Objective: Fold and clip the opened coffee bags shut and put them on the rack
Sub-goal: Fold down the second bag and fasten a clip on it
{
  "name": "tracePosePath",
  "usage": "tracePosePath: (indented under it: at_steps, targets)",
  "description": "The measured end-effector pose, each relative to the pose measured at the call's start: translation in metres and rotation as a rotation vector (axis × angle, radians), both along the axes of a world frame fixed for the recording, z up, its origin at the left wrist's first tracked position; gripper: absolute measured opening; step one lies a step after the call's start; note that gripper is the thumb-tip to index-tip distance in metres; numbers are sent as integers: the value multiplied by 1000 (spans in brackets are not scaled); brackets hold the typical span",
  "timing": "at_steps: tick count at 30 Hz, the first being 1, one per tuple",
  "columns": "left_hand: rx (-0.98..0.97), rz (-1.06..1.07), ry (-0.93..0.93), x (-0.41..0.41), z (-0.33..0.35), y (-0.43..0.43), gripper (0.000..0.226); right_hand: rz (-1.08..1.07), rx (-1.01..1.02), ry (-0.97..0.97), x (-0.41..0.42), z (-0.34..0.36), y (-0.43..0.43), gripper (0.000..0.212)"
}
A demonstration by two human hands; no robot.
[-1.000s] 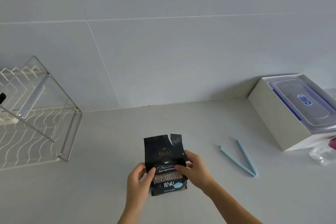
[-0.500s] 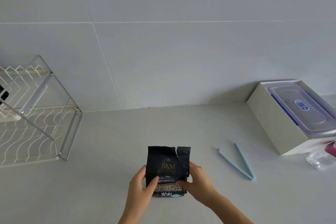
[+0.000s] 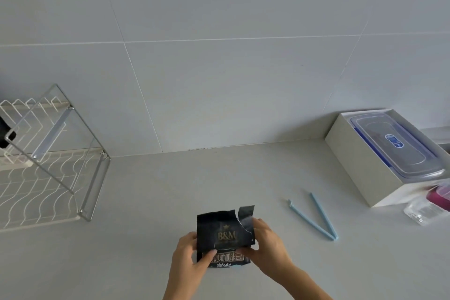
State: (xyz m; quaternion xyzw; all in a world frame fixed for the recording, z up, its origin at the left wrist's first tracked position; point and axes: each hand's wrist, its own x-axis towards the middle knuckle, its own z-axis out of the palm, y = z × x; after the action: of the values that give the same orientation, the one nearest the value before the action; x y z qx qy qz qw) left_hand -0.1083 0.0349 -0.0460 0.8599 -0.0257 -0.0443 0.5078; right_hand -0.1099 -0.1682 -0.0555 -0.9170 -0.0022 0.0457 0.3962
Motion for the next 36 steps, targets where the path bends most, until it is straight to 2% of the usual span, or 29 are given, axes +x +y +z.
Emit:
tracePosePath:
  at_steps: [3, 7, 10, 14, 20, 22, 26, 31, 36]
  targets:
    - [-4, 6, -18, -2, 1, 2, 43, 2, -24, -13, -1, 1, 4, 34]
    - [-70, 57, -92, -2, 6, 1, 66, -19, -10, -18, 1, 2, 7, 30]
    - [-27, 52, -189, -1, 11, 0, 59, 21, -40, -22, 1, 1, 5, 28]
    - [79, -75, -273, -1, 12, -1, 54, 52, -8, -34, -1, 1, 5, 48]
    - [37, -142, -175, -6, 5, 4, 66, 1, 69, -46, -4, -8, 10, 19]
    - [54, -160, -159, -7, 2, 5, 71, -20, 89, -52, -6, -10, 11, 17]
    - [58, -116, -167, -7, 0, 6, 66, -54, 103, -53, -6, -10, 15, 16]
    - [70, -138, -120, -5, 0, 10, 44, -38, 7, -34, -5, -11, 11, 14]
    - [-72, -28, 28, -8, -8, 11, 44, -65, 2, -26, -6, -13, 13, 13]
